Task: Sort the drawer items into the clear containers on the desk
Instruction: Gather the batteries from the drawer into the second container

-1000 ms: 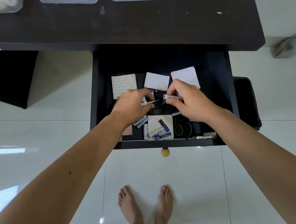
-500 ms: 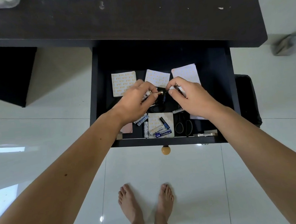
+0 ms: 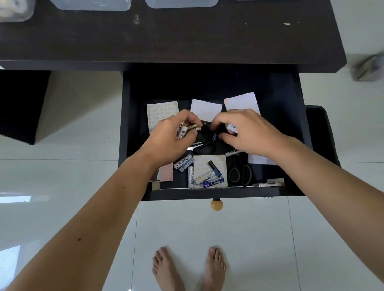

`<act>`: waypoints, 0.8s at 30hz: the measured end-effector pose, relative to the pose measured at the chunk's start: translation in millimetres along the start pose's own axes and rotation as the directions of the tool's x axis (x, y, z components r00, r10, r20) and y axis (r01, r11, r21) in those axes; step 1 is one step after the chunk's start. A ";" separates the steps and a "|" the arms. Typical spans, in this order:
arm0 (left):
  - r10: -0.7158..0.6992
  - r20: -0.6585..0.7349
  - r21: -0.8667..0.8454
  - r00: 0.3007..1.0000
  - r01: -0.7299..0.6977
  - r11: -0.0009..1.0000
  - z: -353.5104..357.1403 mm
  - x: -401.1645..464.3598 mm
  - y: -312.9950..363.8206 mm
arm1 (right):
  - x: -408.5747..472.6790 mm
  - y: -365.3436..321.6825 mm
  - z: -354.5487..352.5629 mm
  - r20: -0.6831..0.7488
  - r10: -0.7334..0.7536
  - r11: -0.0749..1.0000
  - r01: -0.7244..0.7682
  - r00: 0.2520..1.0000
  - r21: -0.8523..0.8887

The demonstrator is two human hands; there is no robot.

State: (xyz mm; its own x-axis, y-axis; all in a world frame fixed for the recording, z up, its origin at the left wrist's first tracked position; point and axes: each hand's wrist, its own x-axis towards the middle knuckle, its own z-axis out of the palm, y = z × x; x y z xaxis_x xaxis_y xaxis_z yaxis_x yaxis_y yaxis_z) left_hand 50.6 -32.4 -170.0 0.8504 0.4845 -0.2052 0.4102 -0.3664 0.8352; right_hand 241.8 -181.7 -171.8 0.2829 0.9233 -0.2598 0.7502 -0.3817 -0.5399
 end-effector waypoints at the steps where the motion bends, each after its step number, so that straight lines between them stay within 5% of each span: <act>1: -0.004 -0.021 0.012 1.000 0.004 1.000 -0.6 0.3 -0.7 | 2.3 1.0 0.1 0.041 -0.004 0.997 0.007 0.999 -0.072; 7: -0.026 -0.098 0.112 0.995 0.037 0.993 -2.4 5.5 -6.9 | 2.1 6.9 5.6 0.032 0.016 1.000 -0.016 0.999 -0.025; 14: -0.061 -0.131 0.470 0.989 0.117 0.875 2.7 11.0 -8.6 | -8.0 -2.6 0.5 -0.011 0.078 0.984 -0.076 0.997 0.158; 24: -0.022 -0.109 0.526 0.994 0.077 0.847 -1.8 7.1 -3.3 | -3.0 -12.2 -0.8 -0.009 0.105 0.958 -0.099 0.994 0.268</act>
State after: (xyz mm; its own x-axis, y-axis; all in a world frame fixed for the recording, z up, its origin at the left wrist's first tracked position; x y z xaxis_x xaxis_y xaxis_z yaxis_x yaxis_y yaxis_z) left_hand 54.7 -26.3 -173.3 0.8001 0.5763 -0.1666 0.5859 -0.6911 0.4233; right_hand 232.3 -179.7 -163.9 0.3656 0.8784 -0.3078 0.5305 -0.4684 -0.7066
